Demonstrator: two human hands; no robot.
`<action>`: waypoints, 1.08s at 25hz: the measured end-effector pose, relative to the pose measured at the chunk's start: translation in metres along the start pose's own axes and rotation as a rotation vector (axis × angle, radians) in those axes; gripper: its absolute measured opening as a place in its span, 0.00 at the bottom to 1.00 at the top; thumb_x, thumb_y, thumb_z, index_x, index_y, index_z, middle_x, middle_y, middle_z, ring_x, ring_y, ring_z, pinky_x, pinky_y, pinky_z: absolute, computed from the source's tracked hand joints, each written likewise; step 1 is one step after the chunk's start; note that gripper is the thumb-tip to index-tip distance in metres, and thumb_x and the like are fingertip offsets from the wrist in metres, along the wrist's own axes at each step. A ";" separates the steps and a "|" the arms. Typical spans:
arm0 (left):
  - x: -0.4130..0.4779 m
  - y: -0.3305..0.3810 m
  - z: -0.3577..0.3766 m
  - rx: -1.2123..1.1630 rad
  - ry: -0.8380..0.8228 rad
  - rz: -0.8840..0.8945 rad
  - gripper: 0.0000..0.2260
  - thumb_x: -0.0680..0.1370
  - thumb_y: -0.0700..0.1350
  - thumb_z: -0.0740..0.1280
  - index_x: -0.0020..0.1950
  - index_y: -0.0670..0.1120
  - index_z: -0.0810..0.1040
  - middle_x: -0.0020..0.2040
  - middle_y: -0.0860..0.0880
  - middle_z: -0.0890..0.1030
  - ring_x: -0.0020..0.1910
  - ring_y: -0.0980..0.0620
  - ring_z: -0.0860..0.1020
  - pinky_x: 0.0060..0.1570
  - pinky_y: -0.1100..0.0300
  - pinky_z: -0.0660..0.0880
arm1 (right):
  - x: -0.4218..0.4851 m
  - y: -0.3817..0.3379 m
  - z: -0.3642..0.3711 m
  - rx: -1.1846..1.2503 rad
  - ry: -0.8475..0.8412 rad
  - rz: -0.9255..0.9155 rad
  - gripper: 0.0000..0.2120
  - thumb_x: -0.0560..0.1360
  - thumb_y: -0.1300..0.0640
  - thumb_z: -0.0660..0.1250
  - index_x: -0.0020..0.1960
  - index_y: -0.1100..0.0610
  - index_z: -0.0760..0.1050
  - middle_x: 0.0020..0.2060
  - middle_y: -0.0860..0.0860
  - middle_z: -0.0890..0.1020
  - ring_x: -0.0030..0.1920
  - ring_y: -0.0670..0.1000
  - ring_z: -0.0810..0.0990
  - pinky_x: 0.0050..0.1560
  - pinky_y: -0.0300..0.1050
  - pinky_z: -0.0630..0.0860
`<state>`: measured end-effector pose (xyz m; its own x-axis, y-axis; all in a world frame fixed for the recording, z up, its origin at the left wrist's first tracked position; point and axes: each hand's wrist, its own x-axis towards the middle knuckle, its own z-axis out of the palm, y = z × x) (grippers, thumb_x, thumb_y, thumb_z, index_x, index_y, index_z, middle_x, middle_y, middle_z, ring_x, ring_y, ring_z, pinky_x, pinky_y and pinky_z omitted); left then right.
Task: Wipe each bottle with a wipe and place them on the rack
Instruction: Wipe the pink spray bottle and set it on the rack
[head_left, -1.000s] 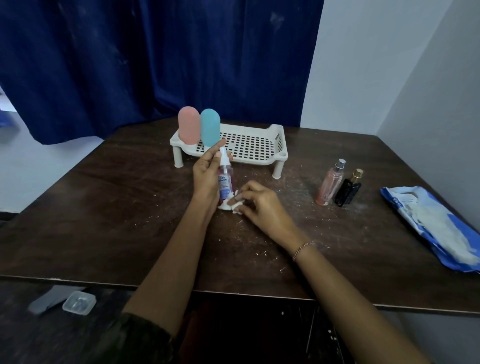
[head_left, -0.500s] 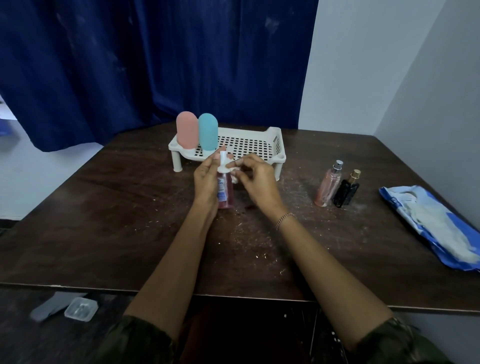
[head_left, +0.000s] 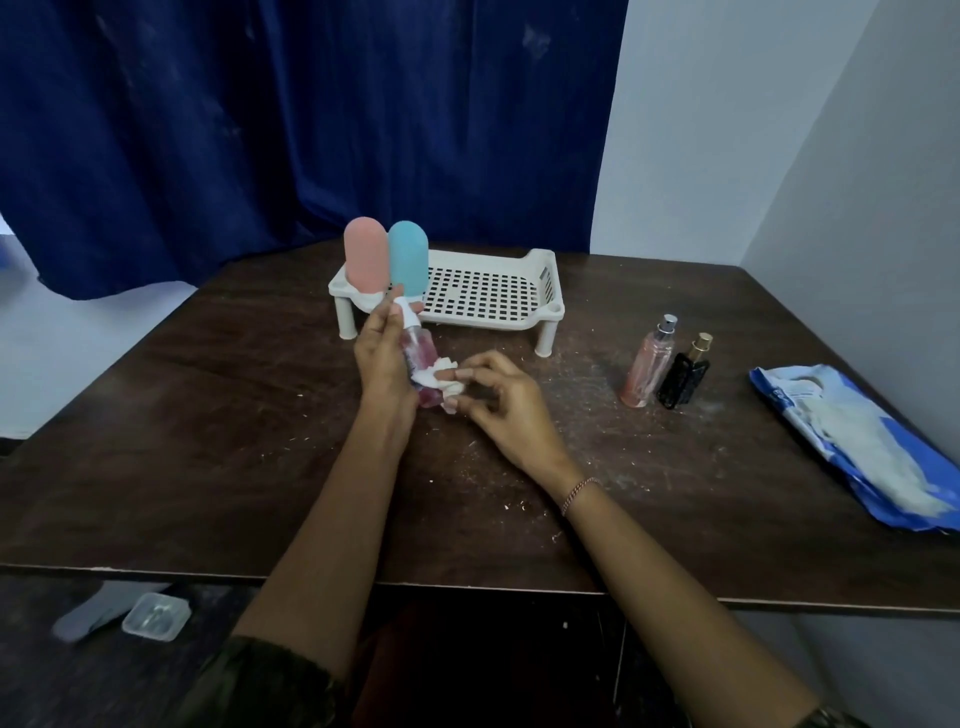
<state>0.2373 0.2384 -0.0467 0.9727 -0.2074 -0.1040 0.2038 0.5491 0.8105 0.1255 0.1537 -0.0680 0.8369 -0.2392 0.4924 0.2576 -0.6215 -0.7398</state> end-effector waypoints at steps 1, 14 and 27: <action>0.002 0.002 -0.002 -0.022 0.040 -0.019 0.10 0.80 0.44 0.61 0.59 0.50 0.77 0.57 0.48 0.80 0.54 0.52 0.77 0.55 0.54 0.76 | -0.001 -0.001 0.000 0.021 -0.016 -0.034 0.14 0.70 0.67 0.70 0.56 0.63 0.78 0.49 0.51 0.75 0.50 0.41 0.75 0.51 0.33 0.76; -0.005 -0.014 0.005 -0.253 -0.205 -0.351 0.11 0.78 0.52 0.63 0.48 0.43 0.75 0.35 0.49 0.77 0.29 0.55 0.76 0.28 0.64 0.75 | -0.004 -0.012 0.004 -0.162 0.181 -0.248 0.09 0.71 0.64 0.70 0.51 0.64 0.78 0.49 0.54 0.77 0.50 0.48 0.77 0.51 0.42 0.77; -0.010 -0.012 0.008 0.103 0.032 -0.115 0.11 0.81 0.48 0.60 0.59 0.43 0.72 0.45 0.46 0.79 0.41 0.51 0.79 0.42 0.56 0.78 | 0.003 -0.001 0.005 0.125 0.169 0.012 0.12 0.73 0.64 0.68 0.56 0.64 0.78 0.43 0.46 0.73 0.44 0.41 0.73 0.46 0.35 0.73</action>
<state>0.2239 0.2270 -0.0507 0.9471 -0.2374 -0.2160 0.3028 0.4371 0.8469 0.1303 0.1574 -0.0677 0.7498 -0.3743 0.5456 0.3154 -0.5228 -0.7920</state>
